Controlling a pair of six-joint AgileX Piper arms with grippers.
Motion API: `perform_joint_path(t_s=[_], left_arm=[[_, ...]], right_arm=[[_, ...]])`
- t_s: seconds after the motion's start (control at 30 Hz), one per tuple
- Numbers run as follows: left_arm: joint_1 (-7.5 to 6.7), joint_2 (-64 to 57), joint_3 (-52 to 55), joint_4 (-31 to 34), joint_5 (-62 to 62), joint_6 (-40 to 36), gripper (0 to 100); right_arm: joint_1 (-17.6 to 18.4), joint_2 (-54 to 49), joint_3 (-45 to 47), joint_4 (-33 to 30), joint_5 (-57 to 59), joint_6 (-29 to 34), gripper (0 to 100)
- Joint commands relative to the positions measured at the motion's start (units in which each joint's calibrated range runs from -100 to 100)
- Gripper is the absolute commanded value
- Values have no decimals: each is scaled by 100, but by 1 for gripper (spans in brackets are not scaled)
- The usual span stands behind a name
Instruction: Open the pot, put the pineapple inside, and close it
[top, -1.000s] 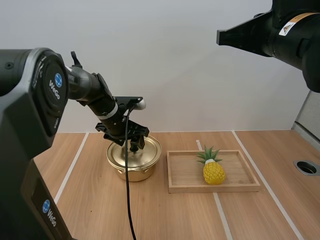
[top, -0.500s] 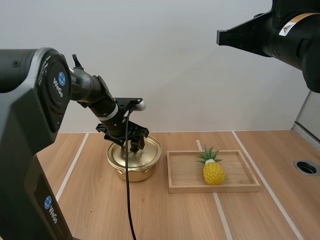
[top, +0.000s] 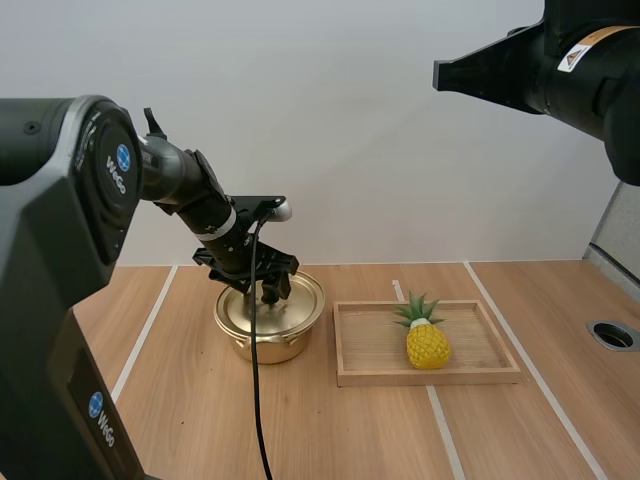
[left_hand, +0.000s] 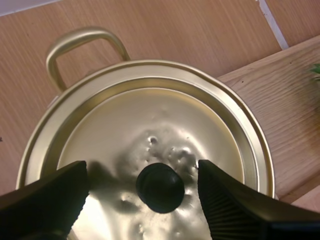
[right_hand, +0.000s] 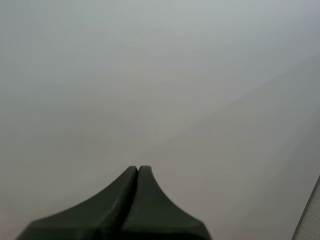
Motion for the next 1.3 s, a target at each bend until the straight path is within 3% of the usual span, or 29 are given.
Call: perform_joint_path(t_s=[0.0,0.67,1.27], left_arm=[[-17,70,55,-114,724,-87,100],[-17,-45,55,-140,526,-46,100],[-17,-307,-16,-715,159,421,100]], right_arm=[[-23,-17,-48,15,-29,-54,0],[-23,-17,-48,15,-29,-54,0],[-23,-17,-48,15,-29,-54,0]])
